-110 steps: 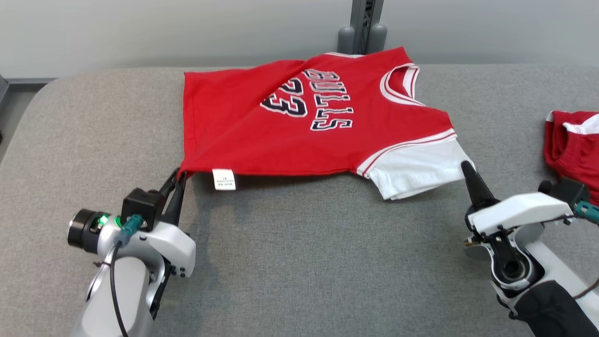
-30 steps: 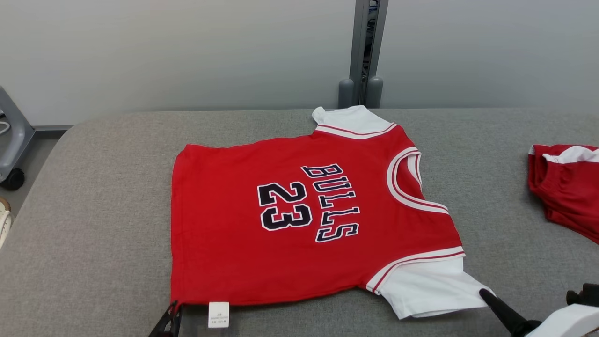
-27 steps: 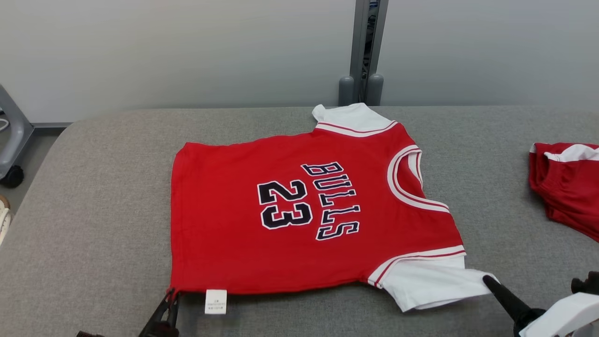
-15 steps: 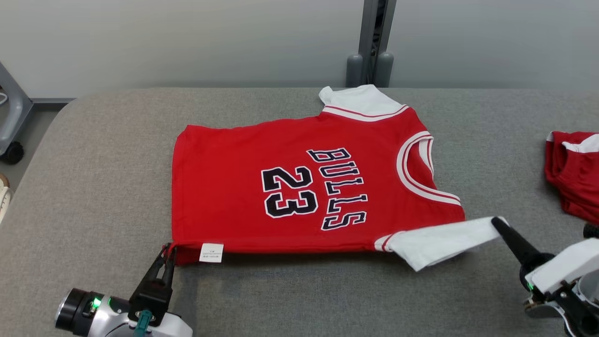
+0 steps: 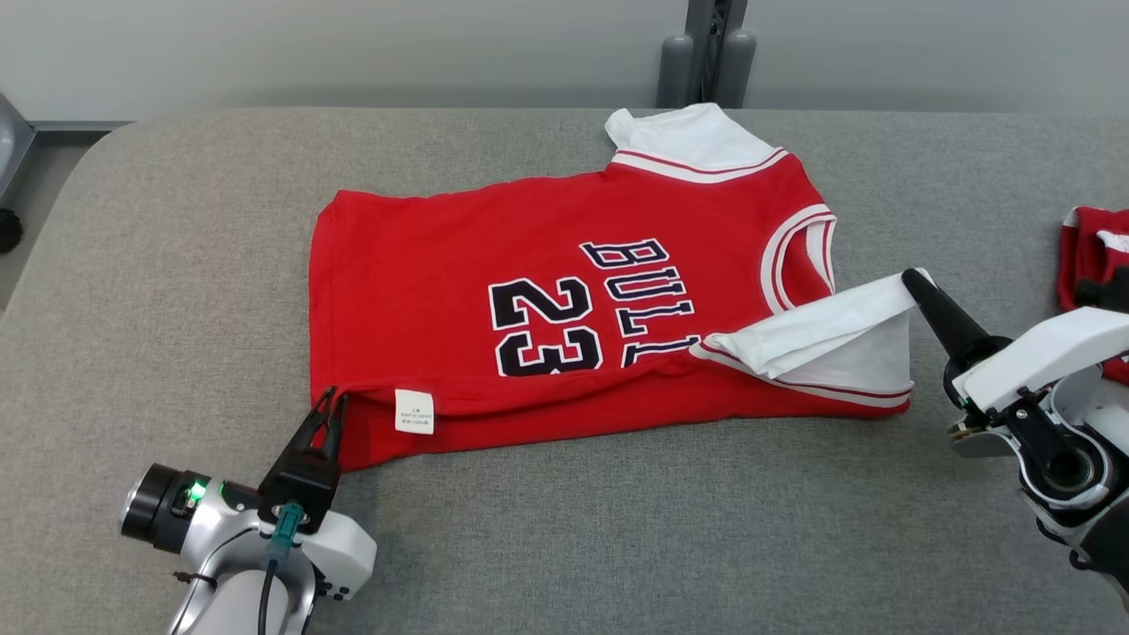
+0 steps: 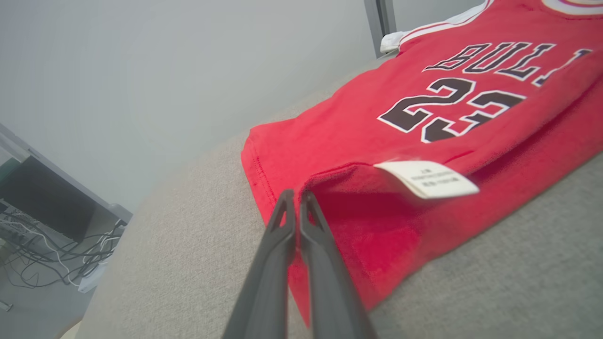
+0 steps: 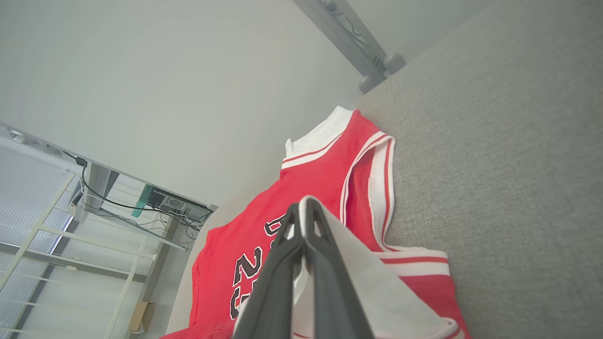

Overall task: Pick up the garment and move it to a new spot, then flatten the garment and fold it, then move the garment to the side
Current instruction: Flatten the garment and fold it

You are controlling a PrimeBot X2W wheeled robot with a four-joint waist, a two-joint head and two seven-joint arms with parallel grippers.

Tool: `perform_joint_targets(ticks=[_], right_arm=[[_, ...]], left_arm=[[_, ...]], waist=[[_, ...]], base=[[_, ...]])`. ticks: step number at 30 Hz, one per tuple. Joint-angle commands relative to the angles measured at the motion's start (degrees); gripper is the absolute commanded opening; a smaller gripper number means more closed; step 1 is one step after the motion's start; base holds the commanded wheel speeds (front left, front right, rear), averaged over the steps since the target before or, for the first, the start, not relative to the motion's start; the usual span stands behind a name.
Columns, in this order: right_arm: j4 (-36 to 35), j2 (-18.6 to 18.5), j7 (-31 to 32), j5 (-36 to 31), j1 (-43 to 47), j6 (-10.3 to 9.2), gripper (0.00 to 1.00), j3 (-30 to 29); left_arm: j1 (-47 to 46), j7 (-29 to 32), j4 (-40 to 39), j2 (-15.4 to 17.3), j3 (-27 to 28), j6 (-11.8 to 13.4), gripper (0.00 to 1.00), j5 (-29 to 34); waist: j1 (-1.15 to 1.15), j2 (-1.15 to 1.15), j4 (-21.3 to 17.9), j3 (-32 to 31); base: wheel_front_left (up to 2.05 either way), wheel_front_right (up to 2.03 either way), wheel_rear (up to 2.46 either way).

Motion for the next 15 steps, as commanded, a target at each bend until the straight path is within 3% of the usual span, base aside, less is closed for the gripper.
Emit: perform_joint_targets(ticks=[1,15], right_arm=[[1.81,0.55,0.25,-0.52,-1.70,0.14,0.00,0.36],[12.78,5.26,1.62,-1.60,-9.69,0.14,0.00,2.21]], left_arm=[[-1.76,-0.08,0.88,-0.01,0.12,-0.09,0.00,0.58],[-7.39,-0.08,7.09,-1.42,0.27,-0.22,0.00,-0.29]], waist=[[0.00,0.00,0.13,0.92],[0.00,0.00,0.39,4.56]], base=[[0.00,0.00,0.00],[0.00,0.00,0.00]])
